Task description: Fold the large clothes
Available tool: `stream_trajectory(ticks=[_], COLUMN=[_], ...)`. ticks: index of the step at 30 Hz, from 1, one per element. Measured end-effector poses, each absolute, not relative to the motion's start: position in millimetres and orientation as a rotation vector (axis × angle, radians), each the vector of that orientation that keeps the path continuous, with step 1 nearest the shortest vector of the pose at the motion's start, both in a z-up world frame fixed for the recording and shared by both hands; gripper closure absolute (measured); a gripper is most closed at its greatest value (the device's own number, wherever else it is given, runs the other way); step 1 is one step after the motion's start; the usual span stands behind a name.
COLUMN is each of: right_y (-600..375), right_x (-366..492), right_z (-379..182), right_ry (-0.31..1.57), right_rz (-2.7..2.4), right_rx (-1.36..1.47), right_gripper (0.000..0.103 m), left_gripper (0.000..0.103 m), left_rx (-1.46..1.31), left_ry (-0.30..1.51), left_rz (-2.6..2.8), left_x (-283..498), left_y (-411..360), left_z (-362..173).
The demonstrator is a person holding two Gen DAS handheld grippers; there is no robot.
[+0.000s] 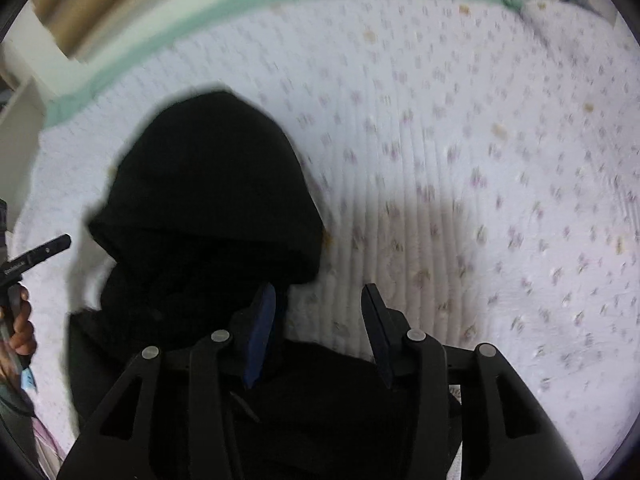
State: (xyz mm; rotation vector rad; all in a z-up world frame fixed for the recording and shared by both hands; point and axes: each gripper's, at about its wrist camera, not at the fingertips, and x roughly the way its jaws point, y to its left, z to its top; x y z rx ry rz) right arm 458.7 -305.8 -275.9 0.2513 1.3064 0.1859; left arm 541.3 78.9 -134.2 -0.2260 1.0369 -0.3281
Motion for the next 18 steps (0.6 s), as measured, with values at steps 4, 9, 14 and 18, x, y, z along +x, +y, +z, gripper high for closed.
stream_trajectory(ticks=[4, 9, 14, 18], right_y=[-295, -269, -280, -300], right_x=[484, 504, 495, 492], right_z=[-253, -292, -371, -381], right_ry=[1.227, 1.297, 1.455, 1.456], right_rz=[0.221, 0.189, 0.153, 0.166], right_rx=[0.311, 0.242, 0.262, 0.394], right_gripper=[0.055, 0.055, 0.055, 0.055], left_gripper=[0.051, 0.051, 0.027, 0.027], left_rx=[-0.255, -0.223, -0.307, -0.258], left_ry=[0.986, 1.123, 1.223, 1.219], left_rz=[-0.392, -0.382, -0.247, -0.252], left_x=[562, 594, 598, 598], left_y=[54, 17, 22, 17], left_z=[-117, -170, -240, -237])
